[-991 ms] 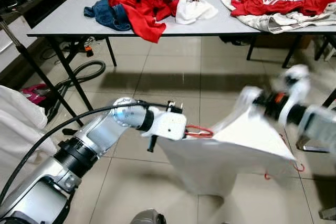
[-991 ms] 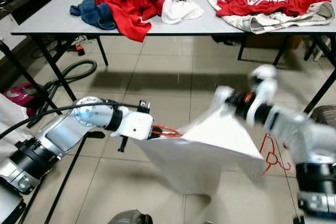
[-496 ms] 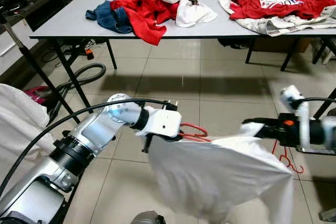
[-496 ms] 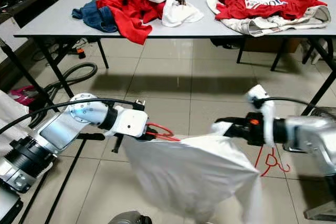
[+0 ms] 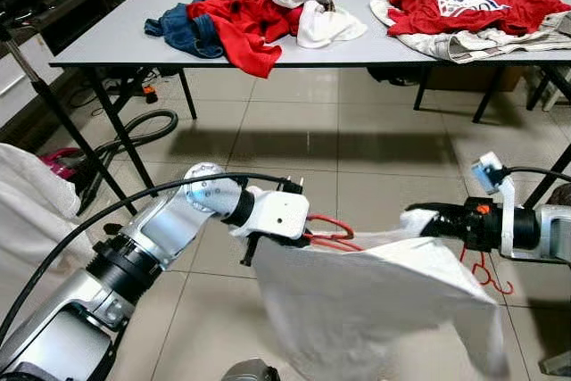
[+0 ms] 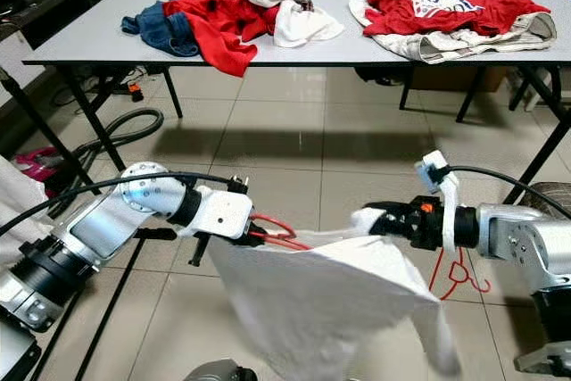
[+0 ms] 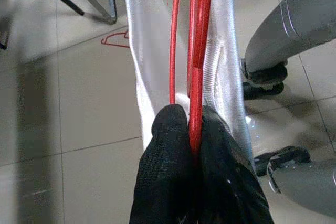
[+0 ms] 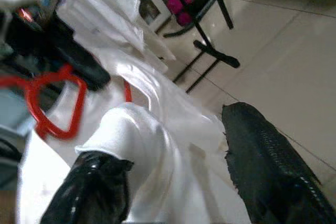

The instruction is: Hang hanger

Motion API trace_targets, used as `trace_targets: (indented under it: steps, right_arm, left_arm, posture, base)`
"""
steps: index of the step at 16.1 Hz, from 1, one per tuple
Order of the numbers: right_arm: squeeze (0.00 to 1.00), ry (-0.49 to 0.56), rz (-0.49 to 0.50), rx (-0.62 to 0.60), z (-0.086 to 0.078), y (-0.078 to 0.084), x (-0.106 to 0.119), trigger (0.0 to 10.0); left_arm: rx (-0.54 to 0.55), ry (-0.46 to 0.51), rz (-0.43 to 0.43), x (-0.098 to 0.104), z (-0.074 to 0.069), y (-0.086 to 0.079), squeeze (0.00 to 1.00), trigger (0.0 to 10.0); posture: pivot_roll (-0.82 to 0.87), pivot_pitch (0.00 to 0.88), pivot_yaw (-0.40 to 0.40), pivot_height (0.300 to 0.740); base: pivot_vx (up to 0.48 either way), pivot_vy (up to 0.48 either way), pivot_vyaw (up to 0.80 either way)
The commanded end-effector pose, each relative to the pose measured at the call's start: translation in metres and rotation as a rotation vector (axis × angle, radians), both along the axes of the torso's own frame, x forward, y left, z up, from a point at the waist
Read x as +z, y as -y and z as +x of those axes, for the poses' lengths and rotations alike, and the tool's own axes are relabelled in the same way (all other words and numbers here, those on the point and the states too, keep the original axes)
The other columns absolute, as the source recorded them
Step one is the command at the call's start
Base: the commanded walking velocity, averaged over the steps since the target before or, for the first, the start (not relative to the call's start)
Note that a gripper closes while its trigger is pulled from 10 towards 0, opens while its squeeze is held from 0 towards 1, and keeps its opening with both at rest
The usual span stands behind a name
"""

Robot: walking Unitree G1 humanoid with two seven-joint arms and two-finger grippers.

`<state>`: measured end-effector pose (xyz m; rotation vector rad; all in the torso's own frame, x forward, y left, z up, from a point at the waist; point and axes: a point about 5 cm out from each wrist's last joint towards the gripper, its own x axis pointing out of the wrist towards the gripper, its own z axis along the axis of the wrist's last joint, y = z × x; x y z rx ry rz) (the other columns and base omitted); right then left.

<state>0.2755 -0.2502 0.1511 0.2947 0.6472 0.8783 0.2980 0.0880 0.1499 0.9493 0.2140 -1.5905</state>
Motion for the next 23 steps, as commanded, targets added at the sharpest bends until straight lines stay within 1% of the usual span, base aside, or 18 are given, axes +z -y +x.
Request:
trace_targets:
  steps: [1,2,3,4,7,8,9,10,11,13,14,16,17,18,19,20,21,23]
  right_arm:
    - [1.0,-0.033,-0.019,-0.184,0.009,0.006,-0.003,10.0]
    - [1.0,-0.057,-0.015,-0.251,0.011,0.007,-0.006,10.0]
    - [1.0,-0.158,0.058,-0.293,0.003,-0.001,-0.014,10.0]
    - [1.0,-0.235,0.119,-0.29,-0.008,-0.011,-0.018,10.0]
    - [1.0,-0.296,0.121,-0.284,-0.026,-0.022,-0.018,10.0]
    - [1.0,-0.328,0.11,-0.307,-0.034,-0.023,-0.017,10.0]
    - [1.0,-0.347,0.058,-0.335,-0.043,-0.023,-0.017,10.0]
    - [1.0,-0.347,-0.037,-0.386,-0.052,-0.016,-0.021,10.0]
    - [1.0,-0.342,-0.083,-0.397,-0.058,-0.012,-0.024,10.0]
    - [1.0,-0.252,-0.138,-0.328,-0.066,-0.014,-0.018,10.0]
    - [1.0,-0.095,-0.135,-0.21,-0.07,-0.021,0.0,10.0]
    - [1.0,0.199,-0.15,-0.119,-0.063,-0.024,0.029,10.0]
    - [1.0,0.302,-0.097,-0.044,-0.062,-0.029,0.045,10.0]
    - [1.0,0.411,-0.046,0.161,-0.069,-0.042,0.065,10.0]
    - [0.93,0.442,-0.098,0.243,-0.072,-0.047,0.066,10.0]
    - [0.0,0.478,-0.203,0.355,-0.073,-0.052,0.061,10.0]
    - [0.0,0.498,-0.27,0.423,-0.072,-0.056,0.053,10.0]
    - [0.0,0.511,-0.27,0.476,-0.07,-0.067,0.045,10.0]
  left_arm:
    - [0.042,0.0,0.019,-0.002,0.003,-0.006,0.0,10.0]
    - [0.05,0.003,0.024,-0.003,0.003,-0.007,0.0,10.0]
    - [0.072,0.007,0.029,-0.004,0.004,-0.007,0.0,10.0]
    - [0.097,0.01,0.031,-0.005,0.006,-0.007,0.0,10.0]
    - [0.118,0.002,0.052,-0.01,0.007,-0.008,0.0,10.0]
    - [0.122,-0.009,0.07,-0.014,0.007,-0.009,0.0,10.0]
    - [0.124,-0.015,0.08,-0.017,0.006,-0.009,0.0,10.0]
    - [0.118,-0.018,0.1,-0.024,0.004,-0.008,0.0,10.0]
    - [0.112,-0.026,0.105,-0.027,0.002,-0.006,0.0,10.0]
    - [0.109,-0.038,0.106,-0.029,0.0,-0.006,0.0,10.0]
    - [0.117,-0.047,0.112,-0.032,0.0,-0.007,0.0,10.0]
    - [0.121,-0.047,0.123,-0.032,0.002,-0.009,0.0,10.0]
    - [0.121,-0.053,0.128,-0.031,0.003,-0.011,0.0,10.0]
    - [0.11,-0.072,0.145,-0.027,0.005,-0.013,0.0,10.0]
    - [0.102,-0.072,0.147,-0.025,0.005,-0.013,0.0,10.0]
    - [0.094,-0.066,0.139,-0.02,0.006,-0.012,0.0,10.0]
    - [0.091,-0.059,0.126,-0.014,0.008,-0.009,0.0,10.0]
    - [0.075,-0.042,0.117,-0.004,0.01,-0.003,0.0,10.0]
  posture:
    - [0.0,0.057,0.083,0.74]
    - [0.0,0.061,0.082,0.74]
    - [0.0,0.081,0.082,0.74]
    - [0.0,0.096,0.083,0.74]
    - [0.0,0.13,0.08,0.74]
    - [0.0,0.145,0.077,0.74]
    - [-0.01,0.158,0.078,0.74]
    - [-0.01,0.168,0.079,0.74]
    - [-0.01,0.187,0.078,0.74]
    - [-0.01,0.196,0.076,0.74]
    - [0.0,0.201,0.074,0.74]
    - [0.01,0.203,0.076,0.74]
    - [0.02,0.198,0.086,0.74]
    - [0.02,0.19,0.093,0.74]
    - [0.02,0.188,0.094,0.74]
    - [0.03,0.178,0.099,0.74]
    - [0.03,0.171,0.098,0.74]
    - [0.04,0.161,0.094,0.74]
  base:
    - [0.0,0.0,0.0]
    - [0.0,0.0,0.0]
    - [0.0,0.0,0.0]
    - [0.0,0.0,0.0]
    - [0.0,0.0,0.0]
    - [0.0,0.0,0.0]
    - [0.0,0.0,0.0]
    - [0.0,0.0,0.0]
    - [0.0,0.0,0.0]
    - [0.0,0.0,0.0]
    - [0.0,0.0,0.0]
    - [0.0,0.0,0.0]
    - [0.0,0.0,0.0]
    - [0.0,0.0,0.0]
    - [0.0,0.0,0.0]
    - [0.0,0.0,0.0]
    - [0.0,0.0,0.0]
    - [0.0,0.0,0.0]
